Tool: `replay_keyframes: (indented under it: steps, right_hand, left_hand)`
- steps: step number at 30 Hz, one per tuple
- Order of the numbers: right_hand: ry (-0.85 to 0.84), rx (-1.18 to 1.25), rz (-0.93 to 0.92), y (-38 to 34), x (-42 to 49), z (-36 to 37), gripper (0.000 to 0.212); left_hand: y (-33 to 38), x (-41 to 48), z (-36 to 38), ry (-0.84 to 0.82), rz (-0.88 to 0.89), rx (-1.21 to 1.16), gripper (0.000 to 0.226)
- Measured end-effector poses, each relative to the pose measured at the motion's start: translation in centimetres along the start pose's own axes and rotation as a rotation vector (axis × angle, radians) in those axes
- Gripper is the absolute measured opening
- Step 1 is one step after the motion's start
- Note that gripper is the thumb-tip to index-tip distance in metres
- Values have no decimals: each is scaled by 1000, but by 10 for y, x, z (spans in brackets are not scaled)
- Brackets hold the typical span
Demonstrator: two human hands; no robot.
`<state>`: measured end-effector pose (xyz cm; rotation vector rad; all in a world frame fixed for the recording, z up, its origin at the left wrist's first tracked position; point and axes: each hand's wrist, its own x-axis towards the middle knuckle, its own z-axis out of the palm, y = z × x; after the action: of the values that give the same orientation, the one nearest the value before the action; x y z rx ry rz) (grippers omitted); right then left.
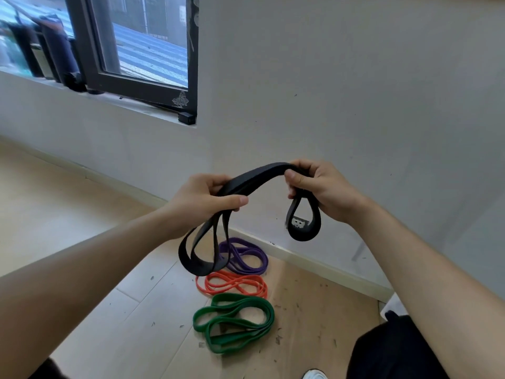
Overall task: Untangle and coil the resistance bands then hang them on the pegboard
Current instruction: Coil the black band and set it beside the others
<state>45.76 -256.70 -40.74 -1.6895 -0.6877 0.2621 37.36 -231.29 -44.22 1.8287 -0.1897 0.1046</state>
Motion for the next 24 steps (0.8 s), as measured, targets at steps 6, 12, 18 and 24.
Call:
replay_keyframes:
  steps: [6,12,18,24]
  right_hand:
    - [-208,-242,183,15,-6,-1,22]
    - [-296,-292,100,2,-4,46,29]
    - [-159,-532,-66,-9,1,61,22]
    - [-202,-563,-16,-8,0,63,18]
  left_hand:
    - [3,-2,-16,-34,55,55,22]
    - [2,-1,-9,-138,77,87,23]
    - [4,-4,-14,-38,71,74,25]
    - [0,-10,-23,-134,11,240,34]
